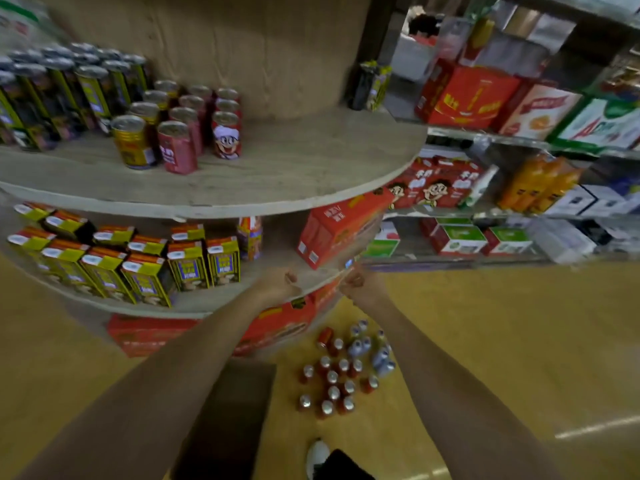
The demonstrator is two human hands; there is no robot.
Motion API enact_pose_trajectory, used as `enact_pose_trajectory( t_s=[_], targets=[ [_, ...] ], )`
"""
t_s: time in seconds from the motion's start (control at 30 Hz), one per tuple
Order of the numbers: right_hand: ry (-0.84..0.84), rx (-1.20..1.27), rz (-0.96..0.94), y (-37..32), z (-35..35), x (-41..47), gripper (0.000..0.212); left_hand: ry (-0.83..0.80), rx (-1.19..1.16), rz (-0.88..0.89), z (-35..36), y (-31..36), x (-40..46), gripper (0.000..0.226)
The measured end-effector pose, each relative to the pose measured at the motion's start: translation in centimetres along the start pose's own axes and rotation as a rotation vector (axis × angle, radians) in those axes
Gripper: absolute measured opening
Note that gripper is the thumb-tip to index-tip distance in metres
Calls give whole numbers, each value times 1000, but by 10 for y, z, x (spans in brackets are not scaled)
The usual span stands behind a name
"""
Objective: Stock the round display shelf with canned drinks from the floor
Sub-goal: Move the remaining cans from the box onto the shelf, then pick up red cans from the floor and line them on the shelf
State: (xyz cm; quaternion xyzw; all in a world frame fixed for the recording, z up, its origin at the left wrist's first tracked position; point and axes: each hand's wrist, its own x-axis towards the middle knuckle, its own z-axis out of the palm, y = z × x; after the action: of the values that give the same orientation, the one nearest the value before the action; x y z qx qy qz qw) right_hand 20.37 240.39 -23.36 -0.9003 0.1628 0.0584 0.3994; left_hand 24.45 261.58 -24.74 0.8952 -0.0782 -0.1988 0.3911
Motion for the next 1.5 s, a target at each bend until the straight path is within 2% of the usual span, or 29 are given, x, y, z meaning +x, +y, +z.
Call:
enact_pose_trajectory(
  t_s=[0.13,0.2,0.3,0.4,0.47,0.57,0.7,0.77,0.83,0.93,1.07,1.23,1.5],
  targets=[
    [-48,-50,94,48,5,-11,20,-45,-14,-93,46,-10,-9,20],
    [-114,-87,108,73,8,-8,15,-51,23,-128,67,-13,-10,23],
    [-167,-133,108,109,10,-3,21,-71,43,-215,102,-19,-7,28],
    [-228,-120,109,151,18,2,14,-55,-4,-283,141,-27,5,14],
    [-271,-117,118,188,29,8,20,-46,-24,-335,167,-32,12,11],
    [-334,-134,120,248,51,15,28,-91,-33,-452,215,-42,15,19],
    [-370,-119,171,291,68,27,18,-94,10,-498,259,-48,25,31],
    [-380,-82,210,306,76,34,29,-89,18,-532,278,-57,34,42],
    [-383,-49,246,322,90,40,41,-113,45,-547,299,-71,43,43],
    [-361,-37,285,347,121,49,46,-173,83,-574,336,-105,59,34],
    [-364,-41,332,392,183,60,63,-247,148,-614,393,-171,81,50],
    [-423,-142,339,460,279,90,68,-245,204,-610,455,-253,123,46],
    [-465,-203,436,546,424,150,74,-287,116,-645,514,-398,195,52]
  ],
)
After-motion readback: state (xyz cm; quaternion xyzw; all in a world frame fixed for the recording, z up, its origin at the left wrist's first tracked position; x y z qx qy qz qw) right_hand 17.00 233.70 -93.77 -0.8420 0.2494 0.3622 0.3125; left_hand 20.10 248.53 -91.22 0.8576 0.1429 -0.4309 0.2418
